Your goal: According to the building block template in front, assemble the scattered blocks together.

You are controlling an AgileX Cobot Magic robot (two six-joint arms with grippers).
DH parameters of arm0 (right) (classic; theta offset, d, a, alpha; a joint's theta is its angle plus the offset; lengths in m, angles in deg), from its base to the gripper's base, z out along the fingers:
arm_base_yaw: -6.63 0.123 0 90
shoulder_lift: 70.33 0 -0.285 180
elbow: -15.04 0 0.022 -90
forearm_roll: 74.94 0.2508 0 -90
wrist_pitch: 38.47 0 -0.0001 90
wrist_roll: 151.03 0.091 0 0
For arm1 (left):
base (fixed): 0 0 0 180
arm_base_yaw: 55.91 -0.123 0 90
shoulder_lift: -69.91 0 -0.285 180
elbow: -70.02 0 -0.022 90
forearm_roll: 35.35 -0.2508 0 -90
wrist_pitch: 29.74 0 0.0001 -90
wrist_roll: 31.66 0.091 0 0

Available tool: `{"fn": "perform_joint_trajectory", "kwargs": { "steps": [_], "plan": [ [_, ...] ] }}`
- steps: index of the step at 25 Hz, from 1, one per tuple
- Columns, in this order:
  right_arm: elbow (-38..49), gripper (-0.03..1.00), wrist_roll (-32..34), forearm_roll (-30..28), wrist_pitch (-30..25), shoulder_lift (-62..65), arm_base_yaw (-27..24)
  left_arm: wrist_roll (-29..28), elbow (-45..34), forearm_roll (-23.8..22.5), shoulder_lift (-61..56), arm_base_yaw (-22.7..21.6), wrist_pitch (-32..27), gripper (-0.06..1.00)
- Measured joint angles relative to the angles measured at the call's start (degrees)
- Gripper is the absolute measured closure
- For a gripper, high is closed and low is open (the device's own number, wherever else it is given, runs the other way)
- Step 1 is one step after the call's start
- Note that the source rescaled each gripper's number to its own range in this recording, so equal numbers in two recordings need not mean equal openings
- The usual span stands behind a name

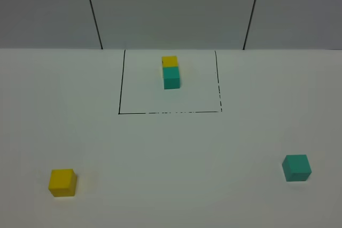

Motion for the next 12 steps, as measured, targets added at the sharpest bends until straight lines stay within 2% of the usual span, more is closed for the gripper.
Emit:
{"fn": "perform_joint_trajectory", "kwargs": {
  "steps": [12],
  "plan": [
    [0.00, -0.03, 0.00, 0.00, 0.00, 0.00, 0.00, 0.00, 0.00, 0.00, 0.00, 0.00, 0.00, 0.31]
  ]
}}
